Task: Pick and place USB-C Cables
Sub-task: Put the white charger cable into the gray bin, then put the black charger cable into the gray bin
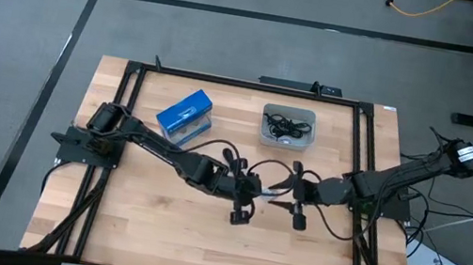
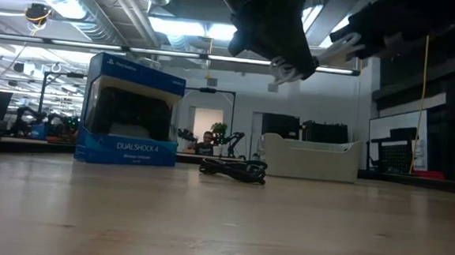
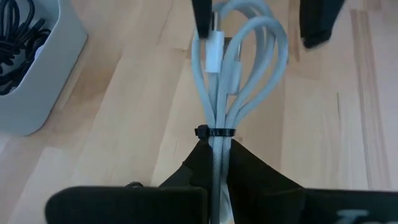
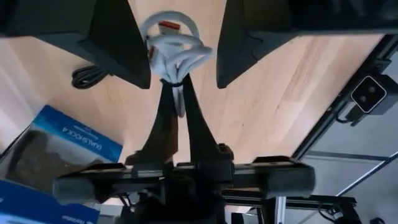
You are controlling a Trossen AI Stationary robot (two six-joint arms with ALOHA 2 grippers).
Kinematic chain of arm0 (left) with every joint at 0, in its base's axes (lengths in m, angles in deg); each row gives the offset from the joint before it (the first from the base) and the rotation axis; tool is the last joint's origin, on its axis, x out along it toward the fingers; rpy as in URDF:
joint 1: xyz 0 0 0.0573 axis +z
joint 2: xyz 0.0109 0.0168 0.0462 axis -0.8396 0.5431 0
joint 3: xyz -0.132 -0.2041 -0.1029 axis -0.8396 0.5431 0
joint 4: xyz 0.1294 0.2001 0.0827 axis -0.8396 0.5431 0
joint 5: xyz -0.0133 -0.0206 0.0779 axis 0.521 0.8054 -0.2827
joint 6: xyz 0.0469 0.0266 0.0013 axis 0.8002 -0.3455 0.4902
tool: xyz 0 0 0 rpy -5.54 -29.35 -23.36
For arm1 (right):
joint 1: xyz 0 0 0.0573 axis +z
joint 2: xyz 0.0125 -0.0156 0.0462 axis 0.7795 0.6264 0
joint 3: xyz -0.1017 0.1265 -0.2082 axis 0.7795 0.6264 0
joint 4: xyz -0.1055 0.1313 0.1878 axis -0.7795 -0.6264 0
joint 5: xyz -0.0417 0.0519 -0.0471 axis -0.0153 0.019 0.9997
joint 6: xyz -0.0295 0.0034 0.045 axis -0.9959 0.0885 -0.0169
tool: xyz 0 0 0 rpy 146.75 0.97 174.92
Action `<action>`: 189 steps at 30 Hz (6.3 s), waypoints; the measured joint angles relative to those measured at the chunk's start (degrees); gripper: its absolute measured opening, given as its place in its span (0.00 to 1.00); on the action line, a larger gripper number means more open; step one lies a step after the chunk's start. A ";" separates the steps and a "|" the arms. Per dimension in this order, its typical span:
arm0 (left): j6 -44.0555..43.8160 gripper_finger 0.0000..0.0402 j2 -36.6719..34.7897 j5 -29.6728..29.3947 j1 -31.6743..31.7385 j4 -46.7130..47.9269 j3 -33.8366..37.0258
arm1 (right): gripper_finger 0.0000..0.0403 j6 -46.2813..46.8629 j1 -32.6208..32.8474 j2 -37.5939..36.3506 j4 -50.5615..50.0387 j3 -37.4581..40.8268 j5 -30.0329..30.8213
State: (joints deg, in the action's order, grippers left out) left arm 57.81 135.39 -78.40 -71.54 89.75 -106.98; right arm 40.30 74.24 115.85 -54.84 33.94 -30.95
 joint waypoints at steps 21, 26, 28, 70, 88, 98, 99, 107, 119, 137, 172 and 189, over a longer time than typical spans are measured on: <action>2.51 0.04 0.02 -2.91 -0.26 -1.79 0.00 | 0.28 1.40 0.04 2.77 -1.24 0.00 3.55; 2.49 0.10 0.02 -3.00 -0.22 -1.80 0.00 | 0.08 1.51 0.02 2.77 -1.25 0.00 3.66; 2.45 0.13 0.02 -3.06 -0.20 -1.84 0.00 | 0.08 2.86 0.04 2.79 -1.22 0.00 4.96; -17.47 0.18 -6.40 -15.47 -7.74 50.29 0.04 | 0.08 -12.35 -41.38 0.61 -11.69 0.04 1.07; -25.41 0.18 -8.78 -20.77 -12.19 57.49 0.04 | 0.59 -6.14 -49.06 0.54 -14.93 0.04 -8.03; -37.57 0.18 -13.63 -25.57 -16.21 62.56 0.04 | 0.56 3.74 -37.72 1.19 -1.58 -0.02 -24.43; -38.07 0.18 -13.66 -26.40 -16.52 62.55 0.04 | 0.55 4.03 -35.63 1.67 -1.61 -0.02 -22.40; -38.27 0.18 -13.51 -27.13 -17.66 61.43 0.04 | 0.54 5.77 -22.39 12.32 6.72 -0.02 -7.72; -37.98 0.18 -13.51 -27.86 -17.64 61.50 0.04 | 0.54 14.13 -19.61 32.78 25.99 -0.08 1.42; -38.07 0.18 -13.49 -26.99 -17.64 61.48 0.04 | 0.54 15.69 -16.99 51.09 10.64 -19.48 5.15; -38.06 0.18 -13.42 -28.31 -17.73 61.35 0.04 | 0.17 -12.15 -30.77 2.98 -42.97 -18.84 16.92; -37.68 0.18 -13.42 -27.91 -17.73 61.21 0.04 | 0.42 -15.48 -49.01 14.65 -41.64 -18.82 -1.85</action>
State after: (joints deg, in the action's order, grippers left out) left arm 20.12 121.97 -106.32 -89.27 150.96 -106.94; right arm 24.82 25.23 130.50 -96.48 15.12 -32.80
